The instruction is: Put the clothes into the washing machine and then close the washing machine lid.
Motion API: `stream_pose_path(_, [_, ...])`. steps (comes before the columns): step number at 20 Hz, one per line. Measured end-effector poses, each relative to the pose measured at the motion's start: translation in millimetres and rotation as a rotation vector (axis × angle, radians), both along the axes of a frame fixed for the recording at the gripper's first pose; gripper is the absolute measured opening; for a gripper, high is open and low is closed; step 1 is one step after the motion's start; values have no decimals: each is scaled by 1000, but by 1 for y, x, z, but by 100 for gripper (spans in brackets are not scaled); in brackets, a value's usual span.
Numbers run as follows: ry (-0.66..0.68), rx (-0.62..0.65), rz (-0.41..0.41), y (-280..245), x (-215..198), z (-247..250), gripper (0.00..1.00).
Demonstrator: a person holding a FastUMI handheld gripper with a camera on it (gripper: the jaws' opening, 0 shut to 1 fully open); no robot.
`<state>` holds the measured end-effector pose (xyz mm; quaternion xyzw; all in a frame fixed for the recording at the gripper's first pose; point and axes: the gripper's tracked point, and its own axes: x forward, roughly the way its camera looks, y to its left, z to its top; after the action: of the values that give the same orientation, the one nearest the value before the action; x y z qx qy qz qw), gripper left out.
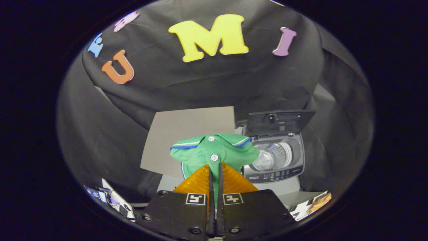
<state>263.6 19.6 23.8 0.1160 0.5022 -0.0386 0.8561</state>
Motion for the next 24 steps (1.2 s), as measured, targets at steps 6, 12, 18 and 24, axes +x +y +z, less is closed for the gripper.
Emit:
stream_pose_path(6, [-15,21,-110,-72,-18,6,6])
stream_pose_path(12, [-55,32,-107,-131,-12,11,6])
stream_pose_path(18, [-66,77,7,-176,21,-16,6])
stream_pose_path(24, [-24,122,141,-215,52,-57,6])
